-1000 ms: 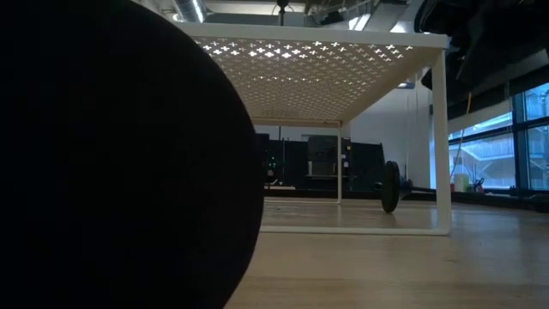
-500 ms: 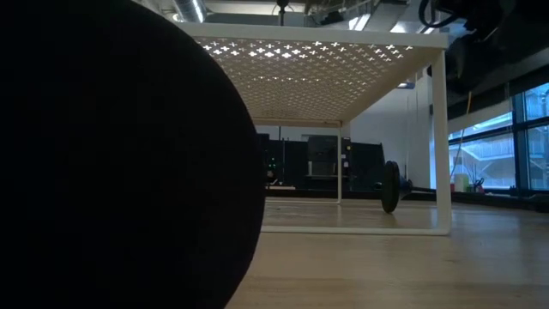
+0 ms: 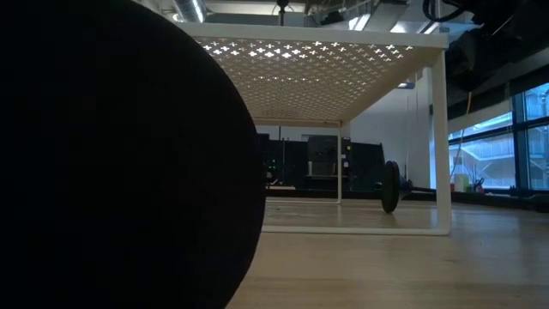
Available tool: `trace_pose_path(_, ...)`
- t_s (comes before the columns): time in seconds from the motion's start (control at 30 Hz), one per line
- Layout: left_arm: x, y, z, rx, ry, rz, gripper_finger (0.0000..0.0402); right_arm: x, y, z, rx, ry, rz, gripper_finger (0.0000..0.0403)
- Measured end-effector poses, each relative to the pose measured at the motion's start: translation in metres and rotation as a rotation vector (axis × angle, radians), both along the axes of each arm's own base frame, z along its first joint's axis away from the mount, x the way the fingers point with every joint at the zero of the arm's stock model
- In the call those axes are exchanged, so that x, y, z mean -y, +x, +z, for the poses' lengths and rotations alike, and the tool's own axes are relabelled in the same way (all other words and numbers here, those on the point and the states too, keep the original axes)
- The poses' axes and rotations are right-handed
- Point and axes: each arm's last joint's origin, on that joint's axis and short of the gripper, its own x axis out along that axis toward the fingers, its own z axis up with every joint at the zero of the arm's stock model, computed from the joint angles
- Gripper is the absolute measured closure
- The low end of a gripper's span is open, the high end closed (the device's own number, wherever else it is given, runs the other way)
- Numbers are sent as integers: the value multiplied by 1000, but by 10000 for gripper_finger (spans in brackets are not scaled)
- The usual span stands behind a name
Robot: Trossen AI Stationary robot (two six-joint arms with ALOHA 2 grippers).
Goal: Pick & Place candle stick holders
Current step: Put the top left blue patterned scented candle on the shelf
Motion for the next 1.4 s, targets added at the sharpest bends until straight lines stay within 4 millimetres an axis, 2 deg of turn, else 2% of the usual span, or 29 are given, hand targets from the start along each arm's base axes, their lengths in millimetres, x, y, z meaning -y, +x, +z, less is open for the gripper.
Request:
trace_pose_path(0.2, 13, 11, -16, -13, -60, 13, 162, -1, 0, 1, 8, 2, 3, 208)
trace_pose_path(0.47, 22, 22, -54, -191, -43, 24, 162, -2, 3, 4, 49, 16, 2, 208)
trace_pose_path(0.57, 24, 24, -61, -212, -26, 6, 161, -2, 4, 5, 67, 22, 1, 208)
trace_pose_path(1.03, 21, 32, -63, -190, 1, -37, 161, -2, 5, 6, 84, 23, 6, 208)
trace_pose_path(1.23, 22, 31, -64, -236, -1, -121, 162, -2, 5, 6, 84, 23, 6, 208)
trace_pose_path(1.4, 18, 33, -64, -262, -27, -107, 160, -2, 5, 6, 84, 19, 3, 208)
